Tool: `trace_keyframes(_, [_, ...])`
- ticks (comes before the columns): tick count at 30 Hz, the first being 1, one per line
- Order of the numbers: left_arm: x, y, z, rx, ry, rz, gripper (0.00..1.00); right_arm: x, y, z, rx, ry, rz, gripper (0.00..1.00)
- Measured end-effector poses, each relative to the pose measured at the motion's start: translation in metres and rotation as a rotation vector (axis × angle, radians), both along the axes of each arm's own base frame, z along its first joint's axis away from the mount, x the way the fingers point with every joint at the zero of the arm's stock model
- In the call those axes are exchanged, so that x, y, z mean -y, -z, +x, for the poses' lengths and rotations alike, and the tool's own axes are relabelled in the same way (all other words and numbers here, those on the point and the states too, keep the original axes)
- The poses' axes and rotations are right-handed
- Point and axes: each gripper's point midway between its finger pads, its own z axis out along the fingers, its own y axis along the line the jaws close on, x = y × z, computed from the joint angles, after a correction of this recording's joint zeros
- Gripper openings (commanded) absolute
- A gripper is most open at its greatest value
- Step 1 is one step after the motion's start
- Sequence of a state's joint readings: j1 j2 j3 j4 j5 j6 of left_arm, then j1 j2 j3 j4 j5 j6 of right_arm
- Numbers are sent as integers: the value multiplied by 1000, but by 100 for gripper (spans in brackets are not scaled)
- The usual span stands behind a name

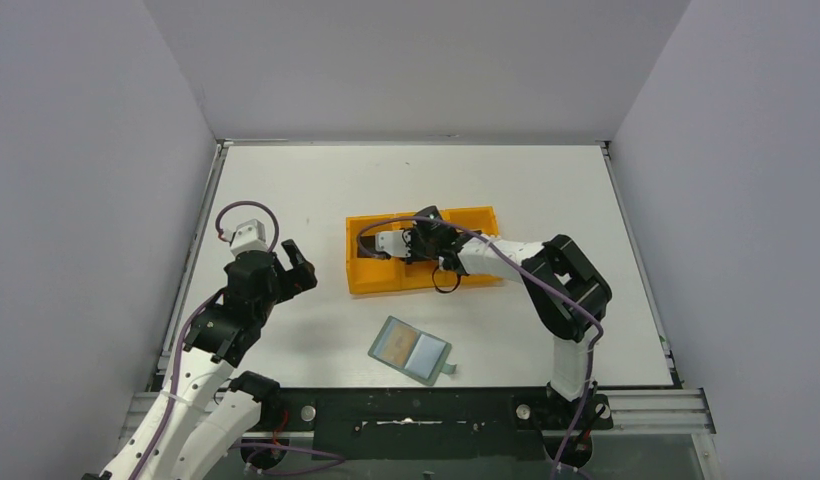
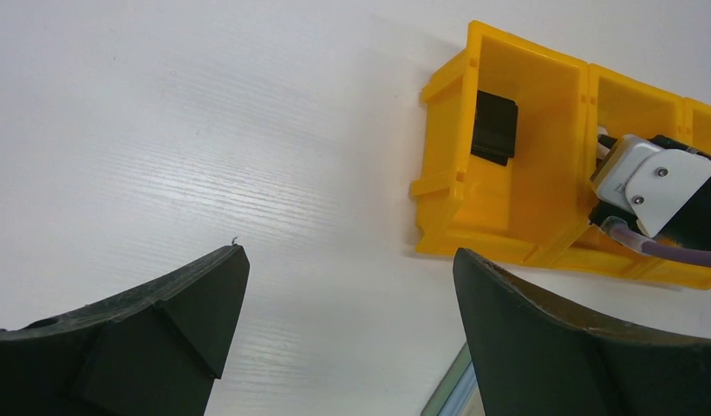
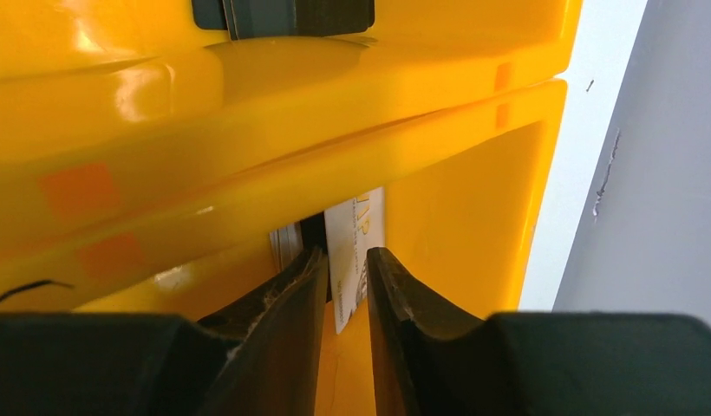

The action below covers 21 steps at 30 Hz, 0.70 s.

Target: Take the credit cards out of the card holder

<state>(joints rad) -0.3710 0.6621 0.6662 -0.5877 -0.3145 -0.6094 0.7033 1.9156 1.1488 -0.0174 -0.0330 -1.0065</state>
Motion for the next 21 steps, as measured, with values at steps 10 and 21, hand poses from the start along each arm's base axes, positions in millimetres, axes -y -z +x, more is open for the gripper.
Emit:
trace_keyframes(10, [0,0,0,0,0,0,90,3,-18,-3,-23,31,65,39])
trace_keyframes(21, [1,1,0,-4,6,-2,91,6,-103,-21,-52,286,448,56])
